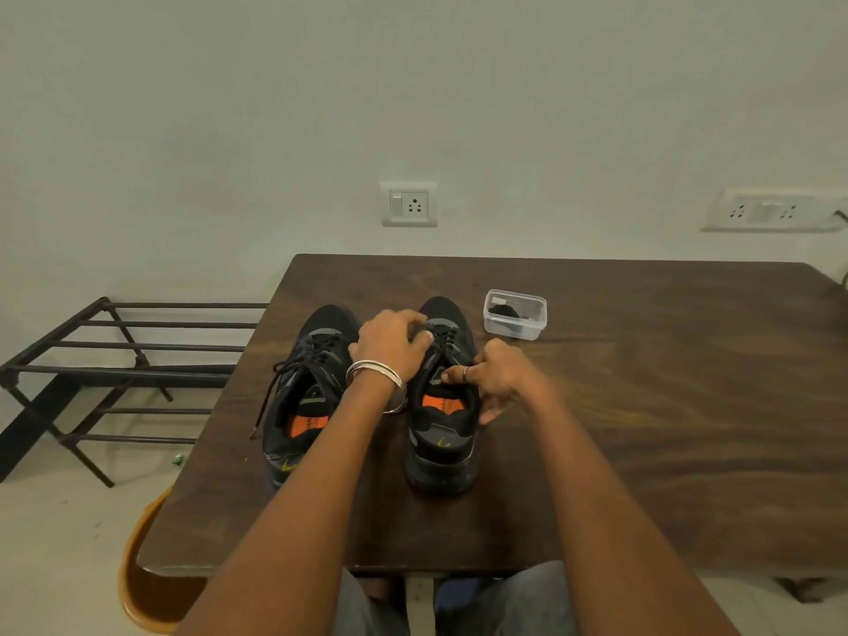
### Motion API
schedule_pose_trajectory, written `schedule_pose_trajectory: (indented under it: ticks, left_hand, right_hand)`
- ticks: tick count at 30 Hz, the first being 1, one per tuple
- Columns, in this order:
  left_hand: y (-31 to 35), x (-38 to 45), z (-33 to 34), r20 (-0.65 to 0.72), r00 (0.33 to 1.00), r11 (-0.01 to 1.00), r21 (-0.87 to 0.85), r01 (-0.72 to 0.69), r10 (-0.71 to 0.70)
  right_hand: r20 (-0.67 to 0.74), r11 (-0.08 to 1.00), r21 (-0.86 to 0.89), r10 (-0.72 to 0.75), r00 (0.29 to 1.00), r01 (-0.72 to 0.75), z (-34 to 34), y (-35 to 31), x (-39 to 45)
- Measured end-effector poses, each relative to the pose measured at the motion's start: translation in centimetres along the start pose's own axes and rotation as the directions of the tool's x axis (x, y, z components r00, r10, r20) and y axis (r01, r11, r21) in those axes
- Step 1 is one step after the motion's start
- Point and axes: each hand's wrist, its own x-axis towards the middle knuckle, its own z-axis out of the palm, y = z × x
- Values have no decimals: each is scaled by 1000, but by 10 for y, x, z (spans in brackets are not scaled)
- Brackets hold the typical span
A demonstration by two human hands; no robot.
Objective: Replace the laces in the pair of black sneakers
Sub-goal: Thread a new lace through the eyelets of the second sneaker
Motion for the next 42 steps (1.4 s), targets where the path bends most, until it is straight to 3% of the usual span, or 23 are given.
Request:
schedule_pose_trajectory:
  ticks: [3, 8, 15, 23, 25, 27, 29, 31, 34, 37, 39, 42]
  left_hand:
    - [11, -3, 0, 116, 991, 992, 98, -74, 63]
    - [19, -3, 2, 138, 989, 960, 269, -83, 47]
    - [17, -2, 3, 224, 974, 982, 189, -16, -27]
    - [11, -2, 1, 271, 939, 967, -80, 243, -214]
    - [5, 2, 4, 282, 918, 850, -371, 373, -280]
    - [-6, 6, 5, 286, 895, 750, -490, 444, -342]
    - [-18, 11, 10, 237, 895, 785, -431, 446, -379]
    - [-20, 12, 12, 106, 919, 881, -260, 395, -381]
    - [-4, 3, 2, -81, 948, 950, 36, 310, -307]
    - [4, -4, -8, -217, 956, 949, 202, 243, -198]
    - [8, -7, -11, -130, 986, 972, 199, 127, -102]
    - [21, -19, -12, 205, 973, 988, 135, 80, -107]
  right_hand:
    - [1, 1000, -14, 10, 1000, -10, -1, -1, 1]
    - [7, 1000, -22, 3, 1000, -3, 0, 0, 2]
    - [1, 999, -30, -25, 1000, 25, 0, 0, 2]
    - [-18, 994, -108, -19, 1000, 17, 0, -2, 3]
    - [-18, 994, -109, -20, 1000, 18, -1, -2, 3]
    - [-17, 993, -114, -35, 999, 33, -1, -2, 3]
    - [-15, 988, -150, -45, 999, 42, -1, -3, 2]
    - [-17, 981, -192, -40, 999, 36, 0, -6, 0]
    - [-24, 948, -314, -53, 998, 43, -2, -9, -1]
    - [-112, 904, -398, -218, 969, 157, -9, -12, 2]
    - [-182, 890, -383, -334, 925, 246, -10, -17, 3]
    - [-191, 842, -424, -443, 876, 334, -3, -25, 2]
